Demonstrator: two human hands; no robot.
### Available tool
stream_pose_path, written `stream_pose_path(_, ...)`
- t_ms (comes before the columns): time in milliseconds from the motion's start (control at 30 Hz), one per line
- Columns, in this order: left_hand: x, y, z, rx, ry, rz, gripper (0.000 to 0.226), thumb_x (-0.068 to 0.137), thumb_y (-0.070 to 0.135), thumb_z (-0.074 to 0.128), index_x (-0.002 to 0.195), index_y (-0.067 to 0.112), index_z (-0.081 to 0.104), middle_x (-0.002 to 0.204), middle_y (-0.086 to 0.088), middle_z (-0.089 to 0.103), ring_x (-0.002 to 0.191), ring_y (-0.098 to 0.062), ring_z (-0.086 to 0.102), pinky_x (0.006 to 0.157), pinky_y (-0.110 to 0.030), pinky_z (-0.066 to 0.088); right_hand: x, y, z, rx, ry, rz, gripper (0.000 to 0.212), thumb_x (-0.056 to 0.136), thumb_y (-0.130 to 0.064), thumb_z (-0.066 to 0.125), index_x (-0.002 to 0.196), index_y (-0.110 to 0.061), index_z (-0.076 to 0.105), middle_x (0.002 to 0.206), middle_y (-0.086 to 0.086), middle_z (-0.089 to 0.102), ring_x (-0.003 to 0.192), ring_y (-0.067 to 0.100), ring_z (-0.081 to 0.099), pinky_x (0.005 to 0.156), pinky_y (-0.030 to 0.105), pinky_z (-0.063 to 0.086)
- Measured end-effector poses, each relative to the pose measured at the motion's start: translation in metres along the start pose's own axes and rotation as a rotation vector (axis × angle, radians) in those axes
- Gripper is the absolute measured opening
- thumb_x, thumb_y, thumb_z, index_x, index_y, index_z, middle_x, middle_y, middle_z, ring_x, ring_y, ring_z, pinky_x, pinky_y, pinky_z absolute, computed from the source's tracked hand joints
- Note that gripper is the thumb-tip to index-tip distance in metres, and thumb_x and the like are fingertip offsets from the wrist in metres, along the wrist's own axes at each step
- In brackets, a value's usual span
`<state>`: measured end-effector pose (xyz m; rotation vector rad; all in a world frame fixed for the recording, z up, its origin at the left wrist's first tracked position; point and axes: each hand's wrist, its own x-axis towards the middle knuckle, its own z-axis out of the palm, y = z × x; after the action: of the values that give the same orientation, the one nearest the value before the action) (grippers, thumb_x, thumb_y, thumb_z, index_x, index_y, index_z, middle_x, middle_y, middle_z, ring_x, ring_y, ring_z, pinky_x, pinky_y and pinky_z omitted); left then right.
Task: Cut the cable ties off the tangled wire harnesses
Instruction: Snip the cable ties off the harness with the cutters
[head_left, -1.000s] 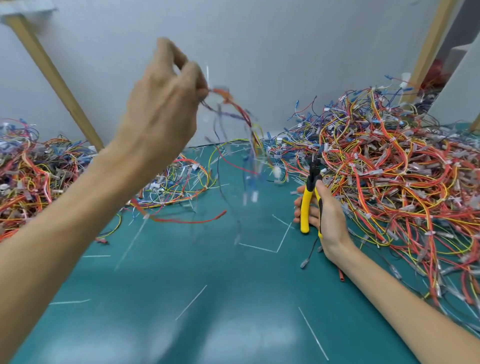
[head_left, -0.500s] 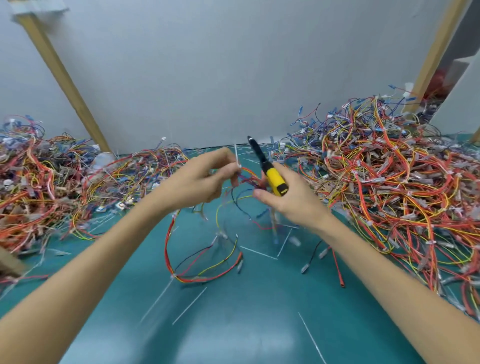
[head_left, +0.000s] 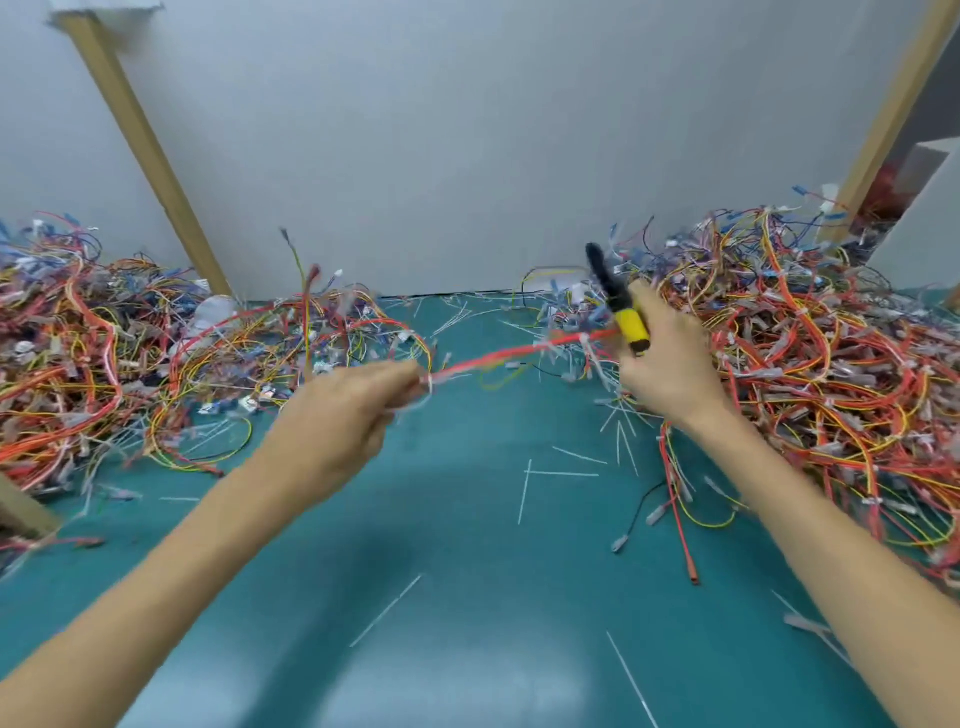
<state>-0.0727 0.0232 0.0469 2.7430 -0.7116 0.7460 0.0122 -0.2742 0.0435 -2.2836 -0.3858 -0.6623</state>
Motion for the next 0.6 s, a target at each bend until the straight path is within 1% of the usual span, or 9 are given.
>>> stream_pose_path(67,-0.022,-0.002,0.028,-0.184,-0.463,-0.178,0.022,0.1,0.011,0.044,0.103,0.018,0.065,0.079,0.005,0.063,0.081,-0.025,0.061,0.069,-0.033,0.047,-0.012,0.015,0.006,-0.029,-0.457,0.302,0.019,0.085,-0.01,0.071,0.085,-0.02,0.056,0.072,-0.005,0.054,0.074,0.018,0.05,0.06,0.026,0.033)
stream_pose_path(133,-0.03,-0.005,0.04,-0.378,-0.619,-0.284,0.027,0.104,0.022,0.042,0.098,0.022,0.068,0.068,0.008,0.054,0.068,-0.013,0.054,0.067,-0.027,0.043,-0.019,0.021,0.009,0.172,-0.64,0.572,0.023,0.085,-0.004,0.071,0.084,-0.018,0.053,0.073,0.003,0.056,0.07,0.018,0.05,0.056,0.024,0.037)
stream_pose_path(200,-0.028,-0.006,0.042,-0.436,-0.589,-0.324,0.026,0.101,0.036,0.042,0.1,0.024,0.065,0.073,0.005,0.056,0.068,-0.008,0.052,0.072,-0.03,0.046,-0.02,0.021,0.009,0.298,-0.688,0.699,0.023,0.083,0.002,0.068,0.082,-0.012,0.05,0.069,0.009,0.056,0.051,0.016,0.046,0.042,0.021,0.033)
stream_pose_path(267,-0.024,-0.006,0.047,-0.21,-0.477,-0.285,0.039,0.095,0.052,0.048,0.118,0.021,0.056,0.1,0.003,0.06,0.093,-0.014,0.055,0.091,-0.039,0.044,-0.016,0.021,0.008,0.276,-0.717,0.702,0.023,0.08,0.003,0.066,0.073,-0.009,0.048,0.063,0.011,0.05,0.042,0.014,0.039,0.039,0.02,0.027)
stream_pose_path(333,-0.016,0.009,0.049,0.011,-0.21,-0.22,0.065,0.087,0.061,0.051,0.138,0.021,0.044,0.123,0.003,0.054,0.114,-0.019,0.049,0.101,-0.04,0.038,-0.012,0.02,0.009,0.227,-0.745,0.681,0.022,0.077,0.002,0.066,0.067,-0.008,0.048,0.058,0.01,0.046,0.04,0.014,0.036,0.039,0.019,0.027)
stream_pose_path(400,-0.002,0.03,0.054,0.005,0.018,-0.148,0.066,0.087,0.058,0.052,0.137,0.016,0.047,0.124,-0.001,0.056,0.114,-0.023,0.051,0.099,-0.039,0.039,-0.008,0.019,0.011,0.177,-0.79,0.663,0.021,0.076,-0.001,0.067,0.064,-0.007,0.051,0.053,0.007,0.046,0.04,0.014,0.037,0.041,0.02,0.028)
stream_pose_path(433,0.006,0.037,0.059,-0.023,0.042,-0.133,0.06,0.089,0.055,0.052,0.133,0.014,0.051,0.121,-0.001,0.059,0.113,-0.023,0.053,0.098,-0.038,0.039,-0.007,0.019,0.011,0.158,-0.816,0.659,0.02,0.076,-0.002,0.068,0.065,-0.007,0.053,0.055,0.008,0.048,0.042,0.015,0.038,0.043,0.02,0.029)
stream_pose_path(533,0.029,0.052,0.084,-0.111,-0.099,-0.2,0.044,0.096,0.047,0.053,0.127,0.016,0.055,0.116,0.0,0.065,0.113,-0.022,0.056,0.097,-0.036,0.04,-0.003,0.021,0.013,0.115,-0.901,0.646,0.017,0.076,-0.007,0.071,0.068,-0.007,0.055,0.069,0.014,0.05,0.046,0.017,0.04,0.044,0.022,0.031)
stream_pose_path(600,0.037,0.054,0.097,-0.349,-0.158,-0.34,0.033,0.094,0.042,0.059,0.116,0.017,0.063,0.103,0.002,0.071,0.102,-0.018,0.063,0.089,-0.035,0.047,-0.001,0.022,0.013,0.099,-0.944,0.652,0.018,0.076,-0.009,0.071,0.066,-0.007,0.057,0.073,0.016,0.05,0.047,0.018,0.039,0.046,0.023,0.031)
